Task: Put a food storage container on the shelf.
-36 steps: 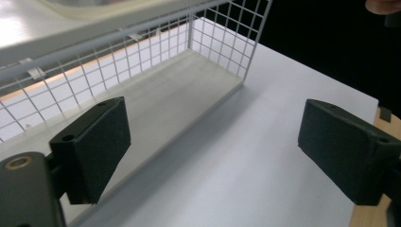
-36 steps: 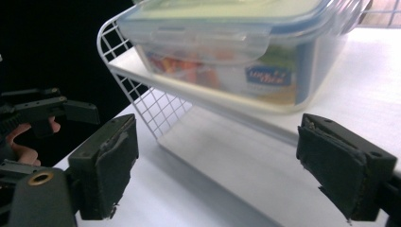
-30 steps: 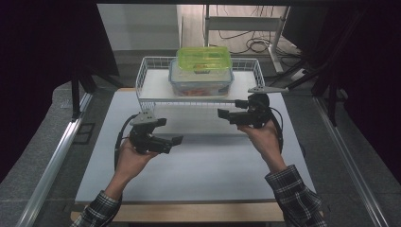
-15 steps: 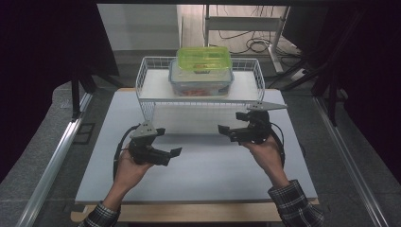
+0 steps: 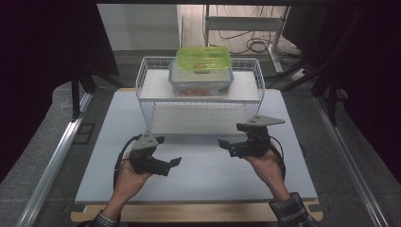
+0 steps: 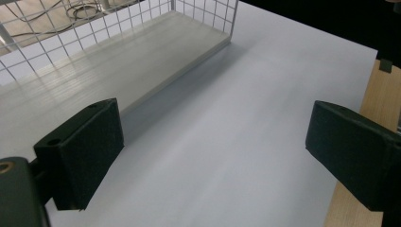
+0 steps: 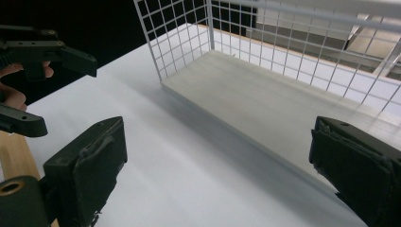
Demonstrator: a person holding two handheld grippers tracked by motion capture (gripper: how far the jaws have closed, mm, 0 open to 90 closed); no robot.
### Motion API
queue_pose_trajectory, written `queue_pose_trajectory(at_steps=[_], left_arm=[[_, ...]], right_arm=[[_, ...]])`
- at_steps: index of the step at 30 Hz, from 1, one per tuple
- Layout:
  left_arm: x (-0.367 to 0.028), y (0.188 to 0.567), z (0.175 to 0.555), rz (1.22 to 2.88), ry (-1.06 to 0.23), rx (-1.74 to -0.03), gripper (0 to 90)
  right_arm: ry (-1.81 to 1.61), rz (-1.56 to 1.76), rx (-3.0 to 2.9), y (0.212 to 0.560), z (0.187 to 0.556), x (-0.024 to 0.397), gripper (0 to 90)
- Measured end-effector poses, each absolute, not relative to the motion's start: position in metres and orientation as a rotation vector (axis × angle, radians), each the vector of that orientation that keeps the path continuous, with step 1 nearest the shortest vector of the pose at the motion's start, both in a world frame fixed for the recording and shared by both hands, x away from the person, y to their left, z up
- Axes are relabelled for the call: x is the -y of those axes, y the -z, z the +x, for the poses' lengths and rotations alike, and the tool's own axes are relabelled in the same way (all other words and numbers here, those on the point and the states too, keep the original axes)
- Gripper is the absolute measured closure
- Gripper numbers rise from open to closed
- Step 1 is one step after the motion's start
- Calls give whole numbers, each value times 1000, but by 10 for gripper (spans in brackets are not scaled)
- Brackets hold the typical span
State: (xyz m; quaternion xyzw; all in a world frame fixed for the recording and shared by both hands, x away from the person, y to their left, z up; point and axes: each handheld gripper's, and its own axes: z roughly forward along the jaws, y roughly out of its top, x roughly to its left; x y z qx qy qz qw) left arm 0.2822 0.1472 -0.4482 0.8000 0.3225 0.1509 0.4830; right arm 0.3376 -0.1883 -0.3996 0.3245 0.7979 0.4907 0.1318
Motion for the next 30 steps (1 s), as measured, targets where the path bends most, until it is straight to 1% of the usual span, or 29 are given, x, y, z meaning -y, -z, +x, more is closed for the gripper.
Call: queue_pose_trajectory(at_steps=[16,23,30], left_arm=[[-146,465,271,1970,-371,-782,38],[-152,471,263,1990,-372,-795,26],[-162,472,253,1966,-381,-820,23]], right_arm=[[-1373,940,-2321,422,320,194,0],[-1326,917,-2290,428,309,200,0],[-1318,902,-2303,431,302,202,0]])
